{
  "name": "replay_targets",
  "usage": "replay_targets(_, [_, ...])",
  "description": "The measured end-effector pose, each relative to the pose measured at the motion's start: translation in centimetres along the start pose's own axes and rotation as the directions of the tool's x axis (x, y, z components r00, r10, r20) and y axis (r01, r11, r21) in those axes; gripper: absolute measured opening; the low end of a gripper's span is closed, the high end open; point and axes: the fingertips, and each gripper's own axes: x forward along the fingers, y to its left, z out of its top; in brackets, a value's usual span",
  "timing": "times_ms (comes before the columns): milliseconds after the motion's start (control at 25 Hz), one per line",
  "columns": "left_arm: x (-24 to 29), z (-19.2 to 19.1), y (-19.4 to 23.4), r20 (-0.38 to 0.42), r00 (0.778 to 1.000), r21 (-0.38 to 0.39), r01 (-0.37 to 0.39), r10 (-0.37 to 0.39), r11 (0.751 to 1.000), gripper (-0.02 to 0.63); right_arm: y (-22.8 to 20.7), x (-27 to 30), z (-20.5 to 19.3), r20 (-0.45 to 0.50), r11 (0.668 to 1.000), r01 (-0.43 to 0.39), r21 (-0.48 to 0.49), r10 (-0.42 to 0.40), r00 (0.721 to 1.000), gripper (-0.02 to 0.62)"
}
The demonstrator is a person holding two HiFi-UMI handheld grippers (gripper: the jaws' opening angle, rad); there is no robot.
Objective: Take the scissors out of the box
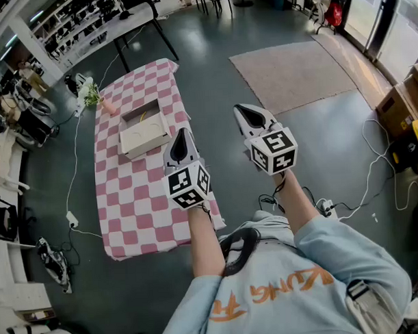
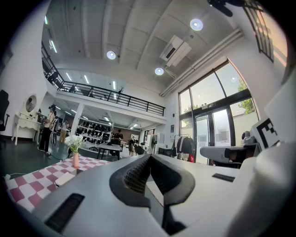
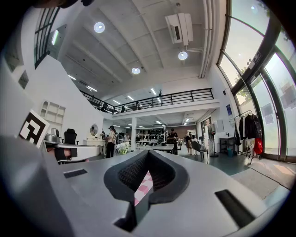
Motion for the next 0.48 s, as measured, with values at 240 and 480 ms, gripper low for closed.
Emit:
replay_targets(240, [-0.3,0.3,-0.2,0.005,1.0,-0.006,0.003,-0.003,1.0,0.02,-0.3,-0.4,0.5,0.031,0.999,0.013,0.043,-0.014,0.999,-0.003])
replay_targets(480, [-1.3,0.6,0.4,0.023,1.0,-0.026,-0.005,0.006,1.0,0.02,-0.3,-0.7,0.2,0.02,0.998,0.028,0.056,-0.029,0.999,-0.003])
